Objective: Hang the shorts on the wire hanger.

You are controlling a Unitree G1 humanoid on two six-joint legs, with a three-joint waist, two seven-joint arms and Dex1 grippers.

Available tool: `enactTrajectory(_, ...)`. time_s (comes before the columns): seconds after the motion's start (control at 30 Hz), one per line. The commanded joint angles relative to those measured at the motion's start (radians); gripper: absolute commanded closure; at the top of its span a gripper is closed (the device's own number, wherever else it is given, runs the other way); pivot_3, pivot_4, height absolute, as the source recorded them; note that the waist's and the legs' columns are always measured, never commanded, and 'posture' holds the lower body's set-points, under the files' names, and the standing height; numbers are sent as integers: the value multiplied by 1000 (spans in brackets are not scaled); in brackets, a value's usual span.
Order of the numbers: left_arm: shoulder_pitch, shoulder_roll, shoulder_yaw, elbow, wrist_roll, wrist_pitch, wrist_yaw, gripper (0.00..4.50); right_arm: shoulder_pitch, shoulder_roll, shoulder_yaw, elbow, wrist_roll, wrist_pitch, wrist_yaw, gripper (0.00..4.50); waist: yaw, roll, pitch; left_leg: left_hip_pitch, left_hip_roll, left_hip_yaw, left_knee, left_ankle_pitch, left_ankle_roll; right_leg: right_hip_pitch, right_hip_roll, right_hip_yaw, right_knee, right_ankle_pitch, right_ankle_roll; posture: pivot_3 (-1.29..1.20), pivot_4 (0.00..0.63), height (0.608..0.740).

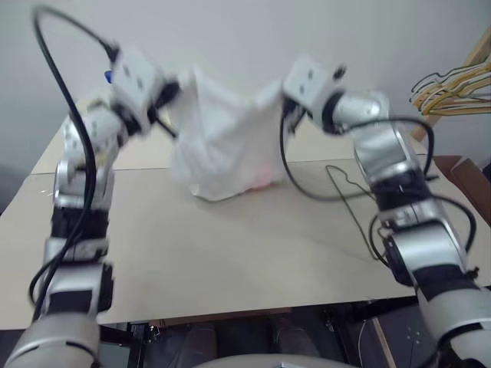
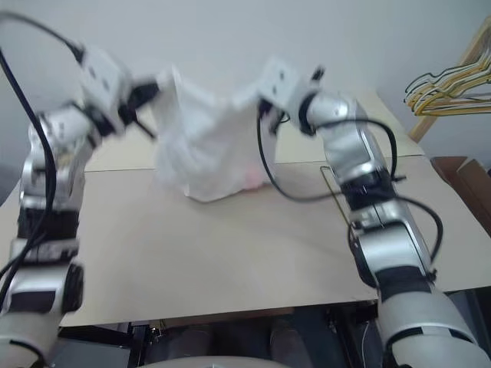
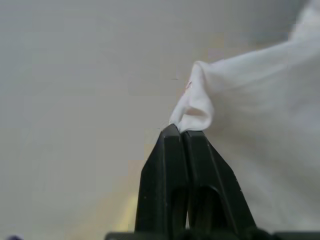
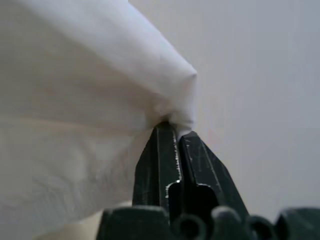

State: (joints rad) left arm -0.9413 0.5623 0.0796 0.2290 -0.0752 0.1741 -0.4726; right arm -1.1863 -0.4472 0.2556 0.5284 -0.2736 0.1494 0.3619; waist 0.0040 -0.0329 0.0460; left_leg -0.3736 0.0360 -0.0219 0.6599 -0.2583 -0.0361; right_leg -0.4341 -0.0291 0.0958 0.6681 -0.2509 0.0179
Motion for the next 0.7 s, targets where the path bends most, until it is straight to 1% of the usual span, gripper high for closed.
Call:
enactTrajectory(0.03, -121, -16, 139, 4, -4, -161, 195, 4475, -81, -5, -67, 80, -123, -250, -438, 4500, -7, 0, -1, -6, -1, 0, 0, 1, -2, -7, -1, 0, 2, 0, 0, 63, 0, 740)
enactTrajectory(0.07, -133, 2, 160, -36, -26, -201, 175, 4475, -77, -6, -78, 49, -143, -282, -499, 4500, -10, -1, -1, -12, -2, 0, 0, 1, -3, -12, -4, 0, 3, 0, 0, 63, 0, 740)
enactTrajectory(0.1, -121, 39, 163, -70, -13, -257, 148, 4475, -63, -15, -82, 20, -162, -306, -532, 4500, -17, -1, -1, -17, -3, 2, 0, 1, -3, -20, -7, -1, 5, 0, 0, 60, 0, 740)
enactTrajectory(0.17, -84, 101, 153, -110, 42, -341, 130, 4475, -31, -23, -90, -24, -166, -318, -530, 4500, -33, -1, -1, -23, -6, 6, 0, 1, -4, -26, -11, -1, 6, 0, 1, 62, 0, 740)
enactTrajectory(0.23, 25, 155, 153, -189, -32, -295, 6, 4475, 34, -40, -68, -62, -162, -329, -454, 4500, -44, 1, -3, -24, -7, 6, -1, 1, -3, -25, -13, -2, 4, 0, 3, 71, 0, 740)
enactTrajectory(0.3, 122, 195, 155, -246, -64, -272, -61, 4475, 95, -57, -47, -103, -150, -339, -369, 4500, -47, 1, -7, -23, -9, 6, -1, 0, -2, -21, -14, -2, -1, 2, 7, 78, 0, 740)
enactTrajectory(0.37, 283, 242, 180, -335, -141, -215, -164, 4475, 193, -93, 5, -161, -138, -353, -217, 4500, -48, 1, -6, -22, -10, 6, 1, 0, -1, -14, -14, -2, -8, 4, 14, 82, 0, 740)
enactTrajectory(0.4, 340, 260, 190, -368, -162, -198, -196, 4475, 228, -108, 21, -186, -131, -354, -152, 4500, -48, 1, -6, -18, -9, 6, 1, -4, 5, -7, -14, -2, -14, 4, 15, 85, 0, 740)
enactTrajectory(0.43, 461, 309, 204, -424, -207, -163, -292, 4475, 288, -141, 61, -227, -130, -352, -44, 4500, -51, 1, -6, -12, -9, 6, 1, -5, 8, 0, -13, -2, -15, 4, 15, 85, 0, 740)
enactTrajectory(0.47, 579, 352, 221, -479, -239, -135, -374, 4475, 345, -172, 95, -272, -121, -337, 66, 4500, -50, 1, -6, -3, -9, 6, 1, -7, 12, 10, -13, -2, -22, 4, 15, 85, 0, 740)
enactTrajectory(0.5, 716, 406, 244, -547, -296, -55, -471, 4475, 402, -219, 140, -315, -130, -381, 153, 4500, -52, 1, -6, 2, -8, 6, 1, -8, 14, 15, -12, -2, -22, 4, 16, 86, 0, 740)
enactTrajectory(0.53, 850, 454, 267, -601, -318, -30, -568, 4475, 453, -238, 156, -354, -113, -368, 223, 4500, -54, 1, -6, 4, -8, 7, 1, -9, 15, 16, -12, -1, -22, 3, 16, 89, 0, 740)
enactTrajectory(0.57, 968, 493, 286, -647, -314, 0, -627, 4475, 494, -261, 175, -383, -107, -375, 278, 4500, -55, 2, -6, 5, -7, 8, 1, -10, 17, 16, -11, 0, -22, 3, 16, 92, 0, 740)
enactTrajectory(0.6, 1047, 520, 301, -678, -311, 18, -660, 4475, 519, -274, 181, -404, -105, -377, 314, 4500, -53, 2, -5, 5, -7, 9, 1, -10, 17, 16, -11, 0, -21, 1, 16, 95, 0, 740)
enactTrajectory(0.67, 1212, 546, 314, -716, -273, 18, -726, 4475, 564, -313, 201, -446, -99, -401, 408, 4500, -49, 2, -5, 5, -6, 9, 2, -11, 18, 14, -11, 0, -20, 1, 15, 100, 0, 740)
enactTrajectory(0.7, 1265, 550, 315, -728, -252, 15, -745, 4475, 579, -325, 204, -464, -94, -403, 445, 4500, -45, 2, -5, 5, -6, 10, 2, -10, 18, 14, -10, 0, -19, 1, 15, 103, 0, 740)
